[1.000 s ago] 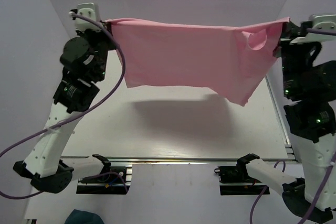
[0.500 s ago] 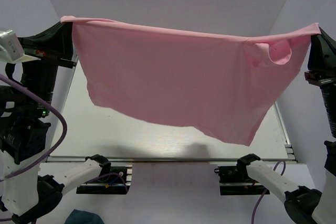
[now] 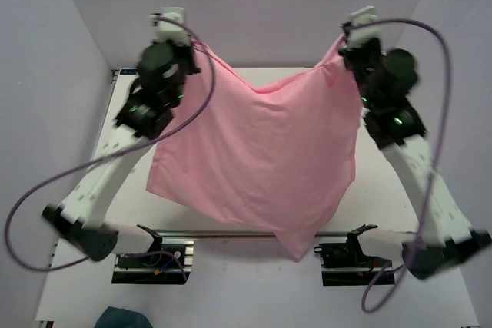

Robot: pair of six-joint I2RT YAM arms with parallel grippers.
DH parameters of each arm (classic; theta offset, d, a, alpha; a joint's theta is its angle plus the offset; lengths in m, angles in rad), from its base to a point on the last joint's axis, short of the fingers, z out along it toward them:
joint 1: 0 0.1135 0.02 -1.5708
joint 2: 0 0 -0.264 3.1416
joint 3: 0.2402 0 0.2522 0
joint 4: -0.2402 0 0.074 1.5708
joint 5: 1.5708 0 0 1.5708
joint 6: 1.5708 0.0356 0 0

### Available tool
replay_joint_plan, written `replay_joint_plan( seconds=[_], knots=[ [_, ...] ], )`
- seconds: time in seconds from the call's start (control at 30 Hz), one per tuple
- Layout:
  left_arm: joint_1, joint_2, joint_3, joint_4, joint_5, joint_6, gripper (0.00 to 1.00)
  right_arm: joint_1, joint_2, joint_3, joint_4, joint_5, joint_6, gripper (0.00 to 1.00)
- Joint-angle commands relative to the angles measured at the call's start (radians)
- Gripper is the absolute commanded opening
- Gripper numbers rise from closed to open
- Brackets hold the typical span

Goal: Fold and stack the t-shirts
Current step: Flatten out the tshirt

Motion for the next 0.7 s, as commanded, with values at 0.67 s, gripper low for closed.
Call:
replay_joint_plan(
  seconds=[0.67],
  knots=[
    [0.37, 1.18, 0.464, 0.045, 0.318, -0.231, 0.0, -0.214, 1.281, 0.558, 0.086, -0.116, 0.214, 0.0]
  ],
)
